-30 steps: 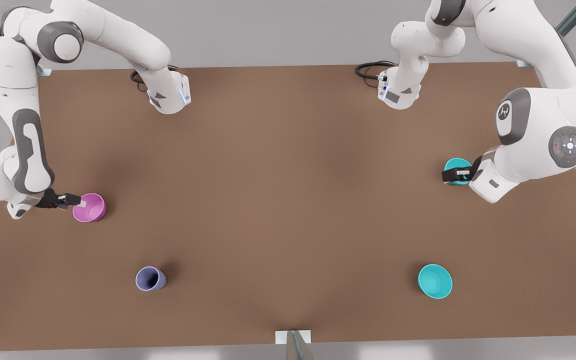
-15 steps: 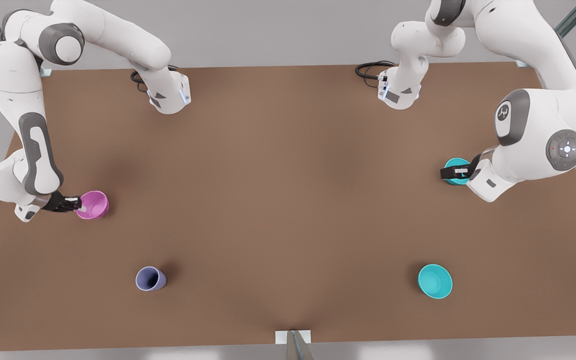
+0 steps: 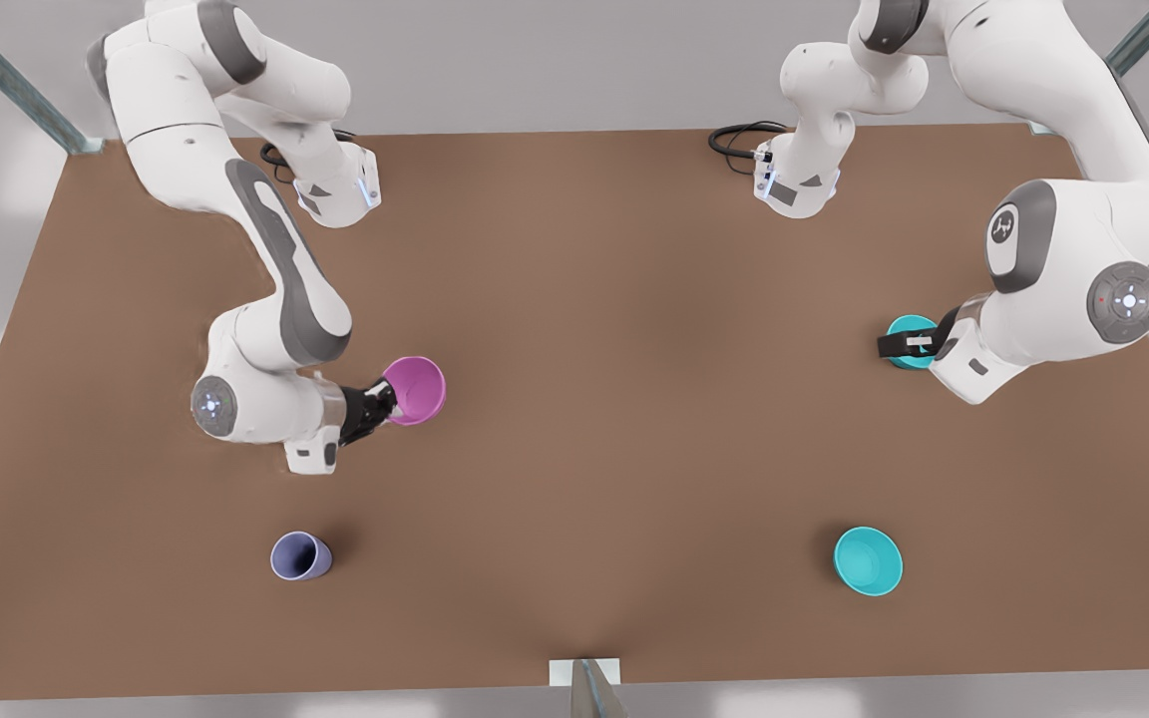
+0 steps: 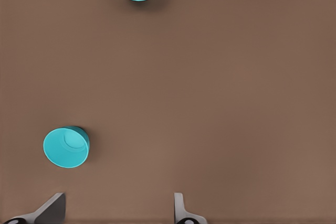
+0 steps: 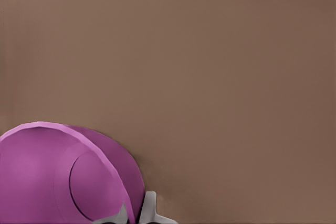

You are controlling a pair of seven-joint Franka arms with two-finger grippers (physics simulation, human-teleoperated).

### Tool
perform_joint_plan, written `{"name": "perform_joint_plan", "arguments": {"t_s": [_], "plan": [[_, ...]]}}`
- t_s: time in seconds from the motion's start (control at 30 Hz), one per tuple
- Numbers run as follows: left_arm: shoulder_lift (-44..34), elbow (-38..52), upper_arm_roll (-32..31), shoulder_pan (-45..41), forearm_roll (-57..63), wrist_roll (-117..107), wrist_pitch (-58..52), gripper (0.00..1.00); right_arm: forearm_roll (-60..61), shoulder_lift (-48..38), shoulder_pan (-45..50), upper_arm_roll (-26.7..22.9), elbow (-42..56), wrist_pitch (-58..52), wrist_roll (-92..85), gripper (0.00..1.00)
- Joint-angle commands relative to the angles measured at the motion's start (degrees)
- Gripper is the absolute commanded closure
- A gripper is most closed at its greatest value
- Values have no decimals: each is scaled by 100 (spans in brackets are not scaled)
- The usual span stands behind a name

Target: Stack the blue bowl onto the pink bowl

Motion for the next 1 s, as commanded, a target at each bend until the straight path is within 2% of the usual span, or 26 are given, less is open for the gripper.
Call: {"name": "perform_joint_plan", "arguments": {"t_s": [0.0, 0.13, 0.23, 0.3, 0.63, 0.67, 0.73, 0.77, 0.8, 0.87, 0.93, 0.97], "plan": [[1, 2, 3, 0, 11, 205, -14, 0, 96, 304, 565, -5, 502, -190, 6660, 79], [1, -50, 29, 0, 73, 240, -32, 0, -89, 1499, 1734, -31, 1821, 320, 8454, 79], [1, -50, 38, 9, 73, 249, -32, 0, -546, 2070, 2446, -119, 1865, 1454, 9114, 79], [1, -50, 38, 0, 73, 249, -32, 0, -546, 2466, 2859, -409, 2339, 1542, 9315, 79], [195, 2, 143, 105, 38, 275, 170, 0, -546, 2923, 3018, -523, 2507, 1964, 9386, 79], [203, -6, 328, 114, 64, 564, 284, 0, -554, 2923, 3009, -532, 2507, 1964, 9377, 79], [239, -24, 486, 360, -6, 1179, 284, 0, -554, 2915, 3009, -532, 2498, 1964, 9369, 35], [230, -33, 504, 351, 20, 1242, 232, 0, -554, 2915, 3009, -541, 2498, 1964, 9351, 5], [195, -24, 513, 369, 29, 1215, 144, 0, -554, 2915, 3009, -541, 2498, 1964, 9342, 0], [160, -312, 530, 404, 55, 1048, -217, 0, -598, 2862, 2974, -532, 2489, 1903, 9079, 0], [-95, -1938, 846, 843, 2, 2312, 1398, 0, -590, 2546, 2649, -523, 2472, 1648, 8877, 0], [-78, -2563, 1128, 861, -33, 3219, 2366, 0, -642, 2256, 2500, -523, 2489, 1016, 8561, 0]]}}
